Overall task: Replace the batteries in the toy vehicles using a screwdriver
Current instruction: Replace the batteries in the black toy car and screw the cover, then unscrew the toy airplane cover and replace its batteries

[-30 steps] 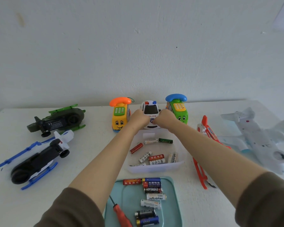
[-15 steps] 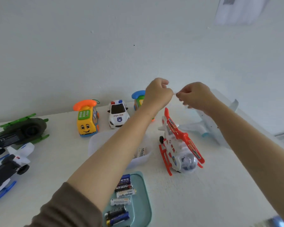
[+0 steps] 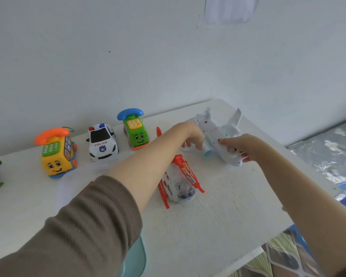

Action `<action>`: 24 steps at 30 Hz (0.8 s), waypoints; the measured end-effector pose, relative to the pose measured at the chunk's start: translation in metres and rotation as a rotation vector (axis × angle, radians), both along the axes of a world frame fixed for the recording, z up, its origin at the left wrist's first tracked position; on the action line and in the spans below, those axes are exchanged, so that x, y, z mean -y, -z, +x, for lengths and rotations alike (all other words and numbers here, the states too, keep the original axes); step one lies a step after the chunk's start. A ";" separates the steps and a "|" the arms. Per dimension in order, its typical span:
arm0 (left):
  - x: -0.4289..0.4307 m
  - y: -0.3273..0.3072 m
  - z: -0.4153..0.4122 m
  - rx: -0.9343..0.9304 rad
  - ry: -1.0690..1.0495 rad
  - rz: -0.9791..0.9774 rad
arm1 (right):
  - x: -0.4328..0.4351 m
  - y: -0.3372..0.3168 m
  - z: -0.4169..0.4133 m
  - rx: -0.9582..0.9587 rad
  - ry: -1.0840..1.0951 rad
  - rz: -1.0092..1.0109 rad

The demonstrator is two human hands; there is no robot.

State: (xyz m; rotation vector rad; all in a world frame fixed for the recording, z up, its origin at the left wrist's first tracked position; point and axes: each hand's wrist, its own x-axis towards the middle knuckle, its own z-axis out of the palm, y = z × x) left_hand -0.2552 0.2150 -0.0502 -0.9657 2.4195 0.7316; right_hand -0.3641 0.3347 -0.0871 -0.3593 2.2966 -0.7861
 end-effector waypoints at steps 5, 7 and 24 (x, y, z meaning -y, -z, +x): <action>-0.003 0.003 -0.007 -0.071 -0.001 0.032 | -0.005 0.004 -0.001 0.112 0.104 -0.170; -0.007 0.002 -0.009 -0.112 -0.011 0.041 | -0.002 0.003 0.000 0.121 0.117 -0.188; -0.004 -0.044 0.018 -0.915 -0.352 0.669 | 0.012 -0.076 0.052 -0.578 0.044 -0.687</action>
